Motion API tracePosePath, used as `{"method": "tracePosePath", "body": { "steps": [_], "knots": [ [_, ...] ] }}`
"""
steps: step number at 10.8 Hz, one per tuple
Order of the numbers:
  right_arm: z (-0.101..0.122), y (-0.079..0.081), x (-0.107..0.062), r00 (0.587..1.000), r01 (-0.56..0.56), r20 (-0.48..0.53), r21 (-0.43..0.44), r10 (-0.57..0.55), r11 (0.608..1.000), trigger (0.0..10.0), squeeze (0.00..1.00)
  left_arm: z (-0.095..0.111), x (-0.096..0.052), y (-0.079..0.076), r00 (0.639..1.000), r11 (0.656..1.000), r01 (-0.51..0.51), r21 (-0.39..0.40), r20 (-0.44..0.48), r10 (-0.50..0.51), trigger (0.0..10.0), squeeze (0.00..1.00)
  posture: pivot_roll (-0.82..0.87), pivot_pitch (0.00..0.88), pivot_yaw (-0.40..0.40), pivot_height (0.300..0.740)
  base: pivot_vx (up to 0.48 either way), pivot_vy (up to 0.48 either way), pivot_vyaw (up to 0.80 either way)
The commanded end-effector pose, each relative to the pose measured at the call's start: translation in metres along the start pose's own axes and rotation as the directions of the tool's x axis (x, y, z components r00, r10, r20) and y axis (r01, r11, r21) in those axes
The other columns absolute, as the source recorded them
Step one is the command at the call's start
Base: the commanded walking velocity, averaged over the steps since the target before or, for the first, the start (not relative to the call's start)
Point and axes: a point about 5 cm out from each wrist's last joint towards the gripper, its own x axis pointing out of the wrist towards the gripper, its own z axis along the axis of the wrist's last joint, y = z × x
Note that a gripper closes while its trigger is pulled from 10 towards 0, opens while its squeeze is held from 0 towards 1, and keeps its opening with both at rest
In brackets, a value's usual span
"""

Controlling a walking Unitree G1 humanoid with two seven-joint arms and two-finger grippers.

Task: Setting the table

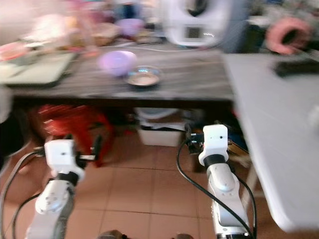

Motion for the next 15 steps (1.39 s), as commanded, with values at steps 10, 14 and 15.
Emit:
{"method": "tracePosePath", "body": {
  "steps": [10, 14, 15],
  "knots": [
    [0.012, 0.000, 0.013, 0.999, -0.039, 0.022, 0.052, 0.038, 0.998, 10.0, 0.00, 0.002, 0.001, -0.001, 0.999, 0.999, 0.042, -0.012, 0.017, -0.042, 10.0, 0.00, 0.04, 0.000, 0.034, 0.740, 0.000, -0.195, -0.16],
    [0.012, 0.005, 0.015, 0.998, -0.067, -0.006, 0.046, 0.068, 0.997, 10.0, 0.00, 0.002, -0.002, 0.000, 0.999, 0.999, 0.044, -0.007, 0.011, -0.044, 10.0, 0.00, 0.04, 0.004, 0.033, 0.740, 0.000, -0.294, 0.00],
    [0.014, 0.005, 0.017, 0.998, -0.063, 0.005, -0.013, 0.063, 0.998, 10.0, 0.00, 0.002, -0.003, -0.001, 0.999, 0.999, 0.047, -0.008, 0.010, -0.047, 10.0, 0.00, 0.04, 0.011, 0.031, 0.740, 0.000, -0.311, 0.00]
  ]
}}
